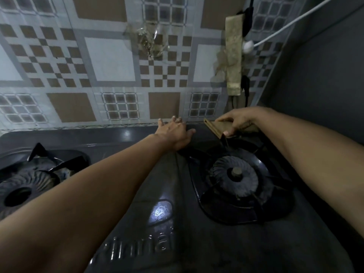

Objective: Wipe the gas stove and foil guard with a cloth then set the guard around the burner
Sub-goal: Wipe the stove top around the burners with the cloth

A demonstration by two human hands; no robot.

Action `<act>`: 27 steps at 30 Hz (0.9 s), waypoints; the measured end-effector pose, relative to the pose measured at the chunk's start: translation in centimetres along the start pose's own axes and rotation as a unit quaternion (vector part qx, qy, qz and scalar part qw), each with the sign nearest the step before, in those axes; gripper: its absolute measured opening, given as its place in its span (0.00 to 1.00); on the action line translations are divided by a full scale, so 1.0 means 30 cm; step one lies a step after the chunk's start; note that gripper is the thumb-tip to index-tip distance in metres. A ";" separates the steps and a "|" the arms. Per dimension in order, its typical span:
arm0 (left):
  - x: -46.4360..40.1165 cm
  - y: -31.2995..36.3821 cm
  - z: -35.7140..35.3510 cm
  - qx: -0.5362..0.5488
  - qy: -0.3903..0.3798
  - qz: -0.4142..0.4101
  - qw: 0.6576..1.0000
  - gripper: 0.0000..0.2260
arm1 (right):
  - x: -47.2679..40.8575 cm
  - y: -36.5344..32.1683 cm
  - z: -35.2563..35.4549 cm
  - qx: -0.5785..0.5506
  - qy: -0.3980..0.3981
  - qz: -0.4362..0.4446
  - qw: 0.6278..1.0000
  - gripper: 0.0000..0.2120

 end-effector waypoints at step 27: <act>-0.007 0.251 -0.079 0.003 -0.016 -0.075 0.997 0.24 | 0.367 0.293 -0.345 -0.497 0.068 -0.209 0.839 0.11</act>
Point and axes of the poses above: each hand's wrist, its own x-axis away from the middle knuckle, its own z-axis out of the back of the hand, y = z × x, the point moved 3 cm from there along -x, towards the middle knuckle, and after that the axes turned 6 degrees about -y, right-handed, at the moved point
